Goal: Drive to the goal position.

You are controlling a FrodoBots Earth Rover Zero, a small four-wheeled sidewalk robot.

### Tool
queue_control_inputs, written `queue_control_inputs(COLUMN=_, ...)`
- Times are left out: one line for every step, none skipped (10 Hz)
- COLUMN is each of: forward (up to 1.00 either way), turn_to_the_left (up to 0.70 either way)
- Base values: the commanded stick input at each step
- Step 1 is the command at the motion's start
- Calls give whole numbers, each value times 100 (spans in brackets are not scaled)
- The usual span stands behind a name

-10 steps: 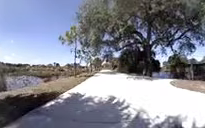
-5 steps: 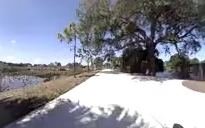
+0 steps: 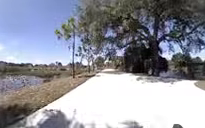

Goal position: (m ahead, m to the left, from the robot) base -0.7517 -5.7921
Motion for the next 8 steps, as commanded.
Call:
queue_control_inputs(forward=100, turn_to_the_left=0)
queue_control_inputs(forward=100, turn_to_the_left=0)
queue_control_inputs(forward=100, turn_to_the_left=0)
queue_control_inputs(forward=100, turn_to_the_left=0)
queue_control_inputs(forward=100, turn_to_the_left=0)
queue_control_inputs(forward=92, turn_to_the_left=0)
queue_control_inputs(forward=48, turn_to_the_left=0)
queue_control_inputs(forward=5, turn_to_the_left=0)
